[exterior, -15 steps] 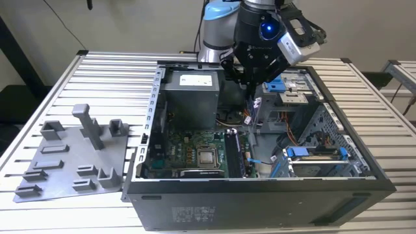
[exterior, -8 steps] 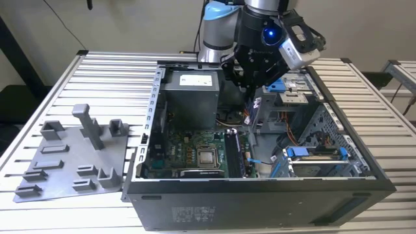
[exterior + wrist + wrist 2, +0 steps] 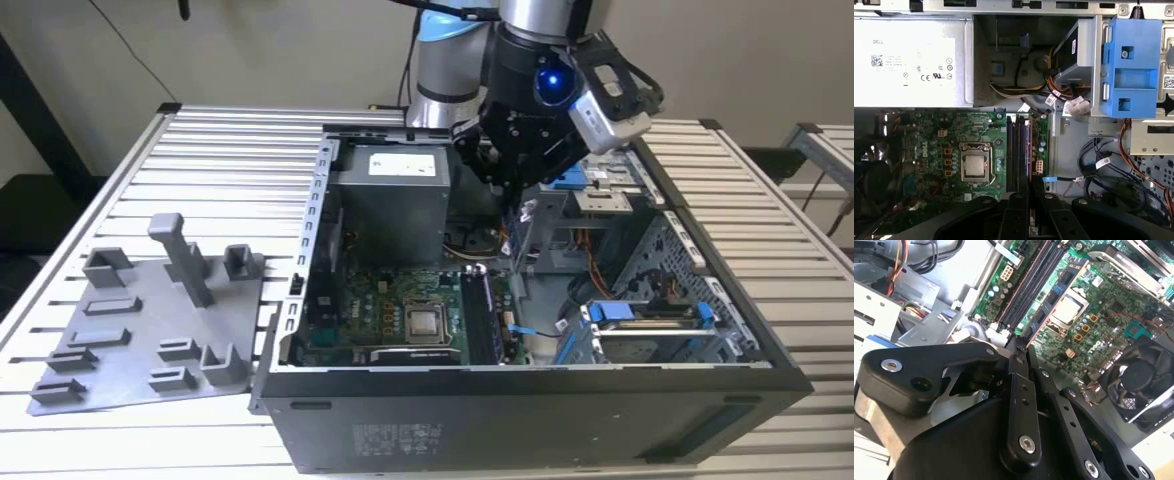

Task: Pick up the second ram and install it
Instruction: 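Insert the second ram into the second slot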

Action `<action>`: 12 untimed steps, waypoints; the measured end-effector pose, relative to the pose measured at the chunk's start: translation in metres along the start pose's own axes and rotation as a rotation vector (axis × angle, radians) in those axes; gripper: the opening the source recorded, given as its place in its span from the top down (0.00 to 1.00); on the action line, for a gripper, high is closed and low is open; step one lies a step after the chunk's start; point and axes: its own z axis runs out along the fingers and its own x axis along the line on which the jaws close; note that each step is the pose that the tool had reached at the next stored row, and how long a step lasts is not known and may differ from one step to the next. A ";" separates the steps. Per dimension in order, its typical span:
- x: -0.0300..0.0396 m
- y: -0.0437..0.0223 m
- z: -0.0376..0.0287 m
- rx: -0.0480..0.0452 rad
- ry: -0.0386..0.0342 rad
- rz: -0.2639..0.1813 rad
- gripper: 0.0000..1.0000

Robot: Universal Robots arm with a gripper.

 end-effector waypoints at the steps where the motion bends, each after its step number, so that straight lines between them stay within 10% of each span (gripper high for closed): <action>1: 0.0000 0.0000 0.0003 0.0000 0.0000 0.000 0.86; 12: 0.0003 -0.0002 0.0131 -0.0051 0.0043 0.001 0.86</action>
